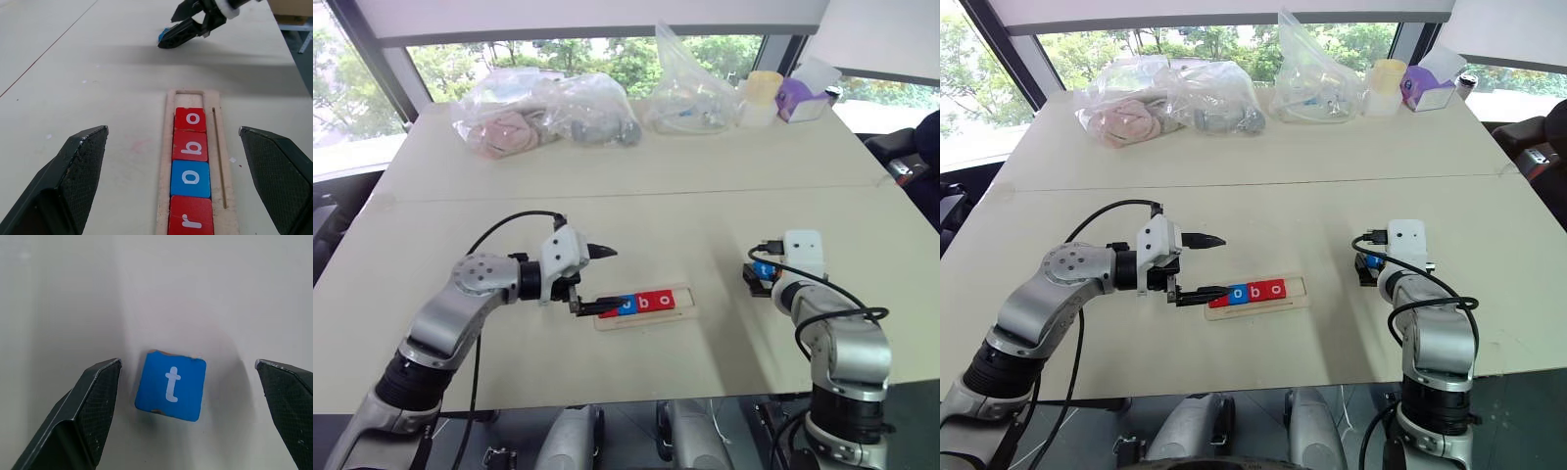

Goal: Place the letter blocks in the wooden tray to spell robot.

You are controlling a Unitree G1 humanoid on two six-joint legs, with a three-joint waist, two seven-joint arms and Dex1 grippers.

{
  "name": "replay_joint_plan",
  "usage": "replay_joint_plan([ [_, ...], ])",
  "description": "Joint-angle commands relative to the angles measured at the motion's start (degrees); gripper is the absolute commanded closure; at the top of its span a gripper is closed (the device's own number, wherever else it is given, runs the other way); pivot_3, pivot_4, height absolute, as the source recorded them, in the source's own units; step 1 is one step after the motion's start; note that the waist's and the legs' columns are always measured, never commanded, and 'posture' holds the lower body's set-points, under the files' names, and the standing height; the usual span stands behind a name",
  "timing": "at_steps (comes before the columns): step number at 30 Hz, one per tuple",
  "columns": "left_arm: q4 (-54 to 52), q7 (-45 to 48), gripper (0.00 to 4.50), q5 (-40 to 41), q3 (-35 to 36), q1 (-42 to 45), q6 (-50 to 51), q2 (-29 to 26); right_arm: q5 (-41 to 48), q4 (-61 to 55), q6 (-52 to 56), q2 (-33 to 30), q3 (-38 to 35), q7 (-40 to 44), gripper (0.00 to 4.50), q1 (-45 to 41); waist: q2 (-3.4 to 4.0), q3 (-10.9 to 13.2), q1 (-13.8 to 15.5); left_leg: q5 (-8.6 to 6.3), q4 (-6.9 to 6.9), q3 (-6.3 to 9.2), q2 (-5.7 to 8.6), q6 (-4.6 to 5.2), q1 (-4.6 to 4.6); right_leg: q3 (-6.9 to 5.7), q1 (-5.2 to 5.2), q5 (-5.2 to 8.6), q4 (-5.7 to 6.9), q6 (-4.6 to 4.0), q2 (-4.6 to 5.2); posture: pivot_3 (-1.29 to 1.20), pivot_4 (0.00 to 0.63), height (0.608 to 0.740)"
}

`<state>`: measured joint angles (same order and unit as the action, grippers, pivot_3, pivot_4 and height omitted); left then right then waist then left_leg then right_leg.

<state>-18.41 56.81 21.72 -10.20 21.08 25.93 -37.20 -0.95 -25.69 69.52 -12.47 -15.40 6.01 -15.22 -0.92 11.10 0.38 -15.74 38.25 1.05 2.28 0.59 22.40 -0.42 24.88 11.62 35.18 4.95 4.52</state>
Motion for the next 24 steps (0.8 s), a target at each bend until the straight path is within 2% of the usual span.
replay_joint_plan([
  [1, -0.44, 0.64, 0.00, -0.36, 0.27, 0.84, -1.13, -0.21, 0.26, 2.82, -1.22, 1.58, -3.44, -2.51, 0.06, -0.55, -0.01, -0.01, 0.02, 0.00, 0.00, -0.01, 0.00, 0.00, -0.01, 0.00, -0.01, 0.00, 0.00, -0.01, 0.00, 0.00, 0.150, 0.725],
  [5, 0.27, 0.87, 0.00, -0.55, 0.54, 1.37, -1.59, -0.04, 1.41, 5.21, -2.24, 4.54, -4.21, -3.70, 0.06, -1.77, -0.06, -0.05, -0.12, 0.00, 0.01, 0.00, 0.00, 0.01, -0.12, -0.01, -0.15, 0.07, -0.01, -0.11, -0.02, 0.00, 0.150, 0.725],
  [6, 0.26, 0.77, 0.00, -0.62, 0.54, 1.38, -1.70, 0.06, 1.51, 5.59, -2.51, 4.76, -3.94, -3.81, 0.30, -1.92, -0.06, -0.06, -0.17, 0.00, 0.02, 0.00, 0.00, 0.01, -0.16, -0.01, -0.19, 0.08, -0.01, -0.12, -0.02, 0.00, 0.150, 0.725],
  [8, 0.09, 0.58, 0.00, -0.71, 0.46, 1.33, -1.76, 0.23, 1.70, 5.81, -2.25, 4.52, -3.38, -3.78, 0.97, -1.97, -0.04, -0.07, -0.39, 0.01, 0.02, 0.00, 0.00, 0.01, -0.20, -0.01, -0.21, 0.07, 0.00, -0.12, -0.02, 0.00, 0.150, 0.725],
  [11, 0.24, 0.53, 0.00, -0.87, 0.44, 1.26, -1.95, 0.40, 2.49, 4.02, -0.49, 3.16, -1.56, -2.47, 2.51, -0.77, -0.04, -0.07, -0.64, 0.01, 0.01, 0.02, 0.00, 0.01, -0.20, -0.01, -0.21, 0.04, 0.01, -0.05, -0.03, 0.00, 0.150, 0.725],
  [13, 0.55, 0.66, 0.00, -0.95, 0.53, 1.25, -2.22, 0.46, 2.92, 2.35, 0.61, 2.38, 0.14, -1.69, 3.30, 0.49, -0.04, -0.08, -0.62, 0.01, 0.01, 0.02, 0.00, 0.01, -0.19, -0.01, -0.21, 0.02, 0.00, 0.01, -0.02, 0.00, 0.150, 0.725],
  [16, 1.14, 0.62, 0.00, -1.16, 0.01, 1.82, -2.52, 1.17, 3.34, -1.20, 3.11, 1.93, 1.67, -1.17, 3.29, 2.84, -0.04, -0.09, -0.72, 0.00, -0.02, 0.04, 0.00, 0.02, -0.17, -0.02, -0.21, 0.03, -0.02, 0.04, -0.02, 0.00, 0.150, 0.725],
  [24, 3.95, 2.26, 0.00, -1.86, -1.50, 3.34, -4.28, 3.25, 7.19, -19.63, 15.68, 2.55, 5.08, 1.77, 3.29, 11.57, -0.04, -0.10, -0.95, 0.00, -0.05, 0.17, -0.01, 0.02, -0.15, -0.06, -0.20, 0.06, -0.03, 0.05, 0.02, 0.00, 0.150, 0.725],
])
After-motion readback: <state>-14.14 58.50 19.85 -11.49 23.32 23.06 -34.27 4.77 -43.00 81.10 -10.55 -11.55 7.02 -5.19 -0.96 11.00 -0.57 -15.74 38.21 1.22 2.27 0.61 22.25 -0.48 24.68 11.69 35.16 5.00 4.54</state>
